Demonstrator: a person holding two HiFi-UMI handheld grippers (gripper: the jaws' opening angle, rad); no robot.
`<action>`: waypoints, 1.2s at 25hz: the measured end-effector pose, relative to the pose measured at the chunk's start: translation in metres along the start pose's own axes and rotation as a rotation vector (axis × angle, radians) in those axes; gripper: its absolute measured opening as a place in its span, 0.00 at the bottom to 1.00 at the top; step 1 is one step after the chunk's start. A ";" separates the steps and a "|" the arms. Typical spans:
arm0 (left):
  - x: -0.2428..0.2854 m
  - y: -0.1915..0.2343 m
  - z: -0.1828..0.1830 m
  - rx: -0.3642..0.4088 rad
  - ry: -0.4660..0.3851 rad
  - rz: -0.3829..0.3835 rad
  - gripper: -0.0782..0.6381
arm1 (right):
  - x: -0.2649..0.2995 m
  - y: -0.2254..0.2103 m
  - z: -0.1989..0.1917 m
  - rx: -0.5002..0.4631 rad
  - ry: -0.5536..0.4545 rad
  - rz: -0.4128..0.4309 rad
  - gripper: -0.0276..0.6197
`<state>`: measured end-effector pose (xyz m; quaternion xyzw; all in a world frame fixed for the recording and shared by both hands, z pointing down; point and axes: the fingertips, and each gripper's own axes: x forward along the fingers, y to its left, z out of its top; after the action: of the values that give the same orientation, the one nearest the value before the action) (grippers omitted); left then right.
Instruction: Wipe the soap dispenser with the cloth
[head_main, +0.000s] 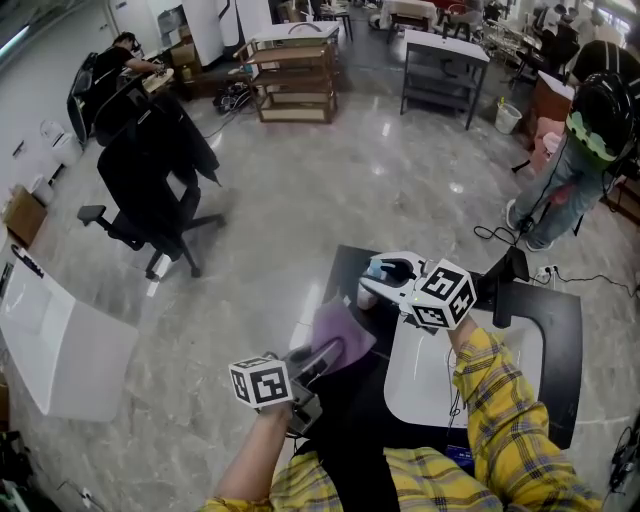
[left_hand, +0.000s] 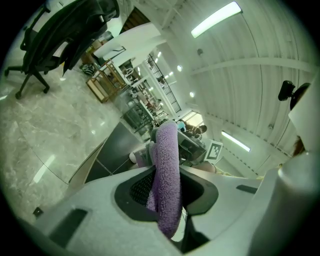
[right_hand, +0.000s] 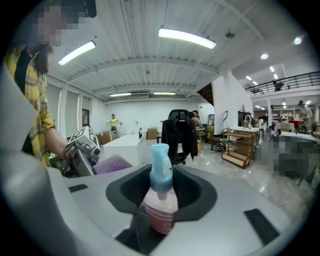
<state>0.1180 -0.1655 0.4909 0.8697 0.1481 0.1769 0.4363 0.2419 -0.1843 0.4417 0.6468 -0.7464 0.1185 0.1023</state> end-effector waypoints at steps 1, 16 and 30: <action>0.000 0.001 0.000 -0.001 -0.001 0.000 0.21 | 0.000 -0.001 0.000 0.010 -0.007 -0.037 0.23; -0.006 0.000 0.001 -0.016 -0.034 0.006 0.21 | -0.005 -0.015 -0.002 0.175 -0.028 -0.526 0.23; -0.013 -0.001 0.003 -0.027 -0.057 0.001 0.21 | -0.008 -0.017 -0.001 0.271 -0.061 -0.805 0.23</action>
<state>0.1080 -0.1721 0.4862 0.8684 0.1329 0.1543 0.4522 0.2594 -0.1788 0.4408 0.8975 -0.4147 0.1466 0.0323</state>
